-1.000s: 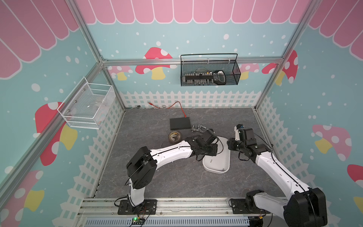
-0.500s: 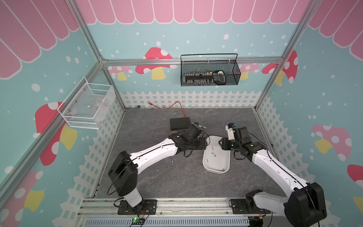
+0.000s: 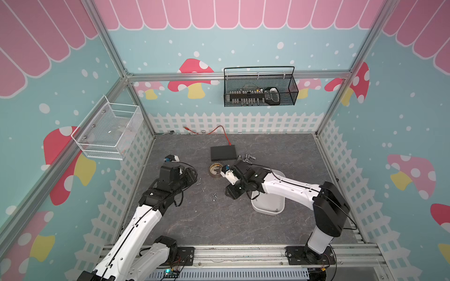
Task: Put the screws on the desktop into the storage box
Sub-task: Pick up the screw from the center of the board.
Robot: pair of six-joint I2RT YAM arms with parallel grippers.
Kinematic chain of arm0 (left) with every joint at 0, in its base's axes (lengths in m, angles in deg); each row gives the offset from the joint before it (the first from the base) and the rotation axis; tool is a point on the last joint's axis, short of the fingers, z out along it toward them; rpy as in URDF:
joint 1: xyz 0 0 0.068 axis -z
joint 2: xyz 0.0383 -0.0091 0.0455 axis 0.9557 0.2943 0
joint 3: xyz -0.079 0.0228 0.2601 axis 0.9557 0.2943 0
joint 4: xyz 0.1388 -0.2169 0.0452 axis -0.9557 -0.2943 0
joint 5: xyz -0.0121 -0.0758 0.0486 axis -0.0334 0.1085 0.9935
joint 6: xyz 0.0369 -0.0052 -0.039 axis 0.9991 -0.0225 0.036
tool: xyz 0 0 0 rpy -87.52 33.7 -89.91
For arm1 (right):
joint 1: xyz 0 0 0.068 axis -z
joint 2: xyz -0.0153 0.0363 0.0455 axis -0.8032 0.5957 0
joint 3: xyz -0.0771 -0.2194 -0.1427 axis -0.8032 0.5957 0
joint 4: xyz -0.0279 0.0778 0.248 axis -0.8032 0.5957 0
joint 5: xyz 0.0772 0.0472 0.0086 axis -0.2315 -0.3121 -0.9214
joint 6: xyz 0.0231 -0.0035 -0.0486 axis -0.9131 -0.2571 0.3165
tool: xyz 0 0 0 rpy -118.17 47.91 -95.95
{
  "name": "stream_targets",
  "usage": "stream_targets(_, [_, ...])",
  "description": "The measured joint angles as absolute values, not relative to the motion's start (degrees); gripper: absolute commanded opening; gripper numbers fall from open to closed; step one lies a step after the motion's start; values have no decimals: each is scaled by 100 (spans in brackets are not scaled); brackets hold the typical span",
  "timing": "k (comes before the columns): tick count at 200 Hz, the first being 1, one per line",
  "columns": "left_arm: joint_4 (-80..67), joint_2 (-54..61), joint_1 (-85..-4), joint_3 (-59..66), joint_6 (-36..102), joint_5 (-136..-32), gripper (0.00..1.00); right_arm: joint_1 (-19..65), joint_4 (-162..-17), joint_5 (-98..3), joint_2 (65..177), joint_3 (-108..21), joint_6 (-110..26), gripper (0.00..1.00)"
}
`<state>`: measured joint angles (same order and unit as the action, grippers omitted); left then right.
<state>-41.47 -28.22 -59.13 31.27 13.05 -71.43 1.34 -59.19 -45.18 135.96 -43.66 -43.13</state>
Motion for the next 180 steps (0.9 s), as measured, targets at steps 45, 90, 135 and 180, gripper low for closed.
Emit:
stream_targets(45, [-4178,-2818,-5996,3308,1436,-7195,55,-430,-5513,-4291,14968,-5575,-4278,45])
stream_targets(90, [-4156,-2809,-6057,3308,1482,-7261,55,-585,-5113,-3847,15753,-6301,-4252,42])
stream_targets(135, [-4108,-2809,-6190,3308,1519,-7351,55,-579,-4840,-3598,16061,-6725,-4219,37])
stream_targets(180, [-4092,-2798,-6206,3308,1548,-7410,55,-581,-4737,-3506,16245,-7044,-4197,26])
